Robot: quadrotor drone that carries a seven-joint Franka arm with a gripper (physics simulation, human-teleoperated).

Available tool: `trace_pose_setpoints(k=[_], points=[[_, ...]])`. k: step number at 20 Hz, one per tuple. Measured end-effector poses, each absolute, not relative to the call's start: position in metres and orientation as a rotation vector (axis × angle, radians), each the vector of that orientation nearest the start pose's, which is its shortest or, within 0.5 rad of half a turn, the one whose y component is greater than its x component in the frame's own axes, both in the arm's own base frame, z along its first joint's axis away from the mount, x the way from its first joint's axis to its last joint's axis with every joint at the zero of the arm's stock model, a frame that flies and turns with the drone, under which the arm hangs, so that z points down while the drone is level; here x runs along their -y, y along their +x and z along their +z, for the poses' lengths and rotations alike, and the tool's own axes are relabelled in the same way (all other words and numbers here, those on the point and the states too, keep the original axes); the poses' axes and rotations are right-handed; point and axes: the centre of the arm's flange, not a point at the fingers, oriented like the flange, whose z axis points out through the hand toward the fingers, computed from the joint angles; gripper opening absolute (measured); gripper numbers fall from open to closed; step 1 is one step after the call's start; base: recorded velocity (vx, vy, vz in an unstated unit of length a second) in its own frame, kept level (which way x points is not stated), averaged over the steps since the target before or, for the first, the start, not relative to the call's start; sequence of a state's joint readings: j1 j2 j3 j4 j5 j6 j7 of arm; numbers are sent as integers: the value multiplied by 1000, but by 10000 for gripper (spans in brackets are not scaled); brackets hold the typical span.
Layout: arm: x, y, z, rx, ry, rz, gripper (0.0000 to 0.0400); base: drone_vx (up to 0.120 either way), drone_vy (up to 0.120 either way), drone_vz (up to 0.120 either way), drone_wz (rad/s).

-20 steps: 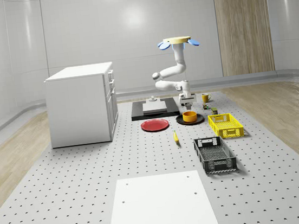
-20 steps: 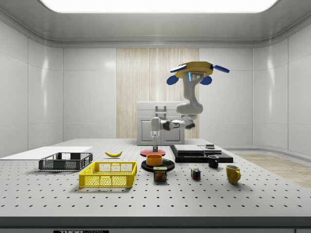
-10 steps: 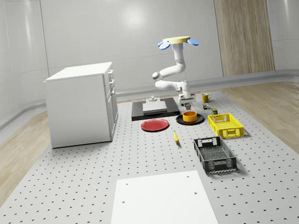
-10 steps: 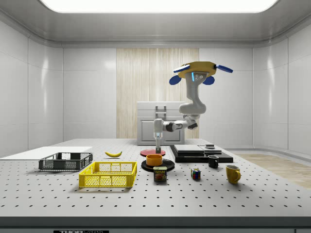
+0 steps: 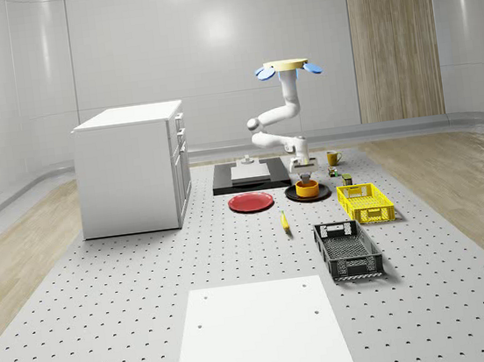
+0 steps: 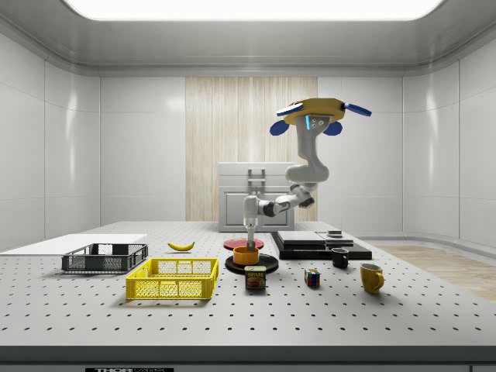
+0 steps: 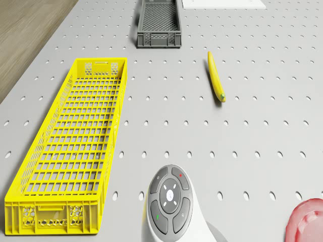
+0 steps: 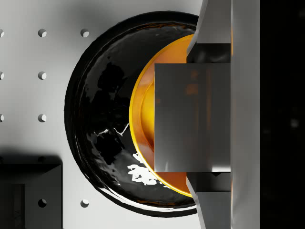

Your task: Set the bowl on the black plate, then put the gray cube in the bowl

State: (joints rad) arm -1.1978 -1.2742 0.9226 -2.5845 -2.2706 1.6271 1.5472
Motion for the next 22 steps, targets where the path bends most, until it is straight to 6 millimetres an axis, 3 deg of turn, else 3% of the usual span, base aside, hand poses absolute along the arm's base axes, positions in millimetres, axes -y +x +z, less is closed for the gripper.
trace_pose_setpoints(k=[11,16,22], points=[[-14,349,688,2,0,785,250,0,0,0,0],[-14,350,691,3,0,785,353,0,0,0,0],[-14,350,676,2,0,785,388,0,0,0,0]])
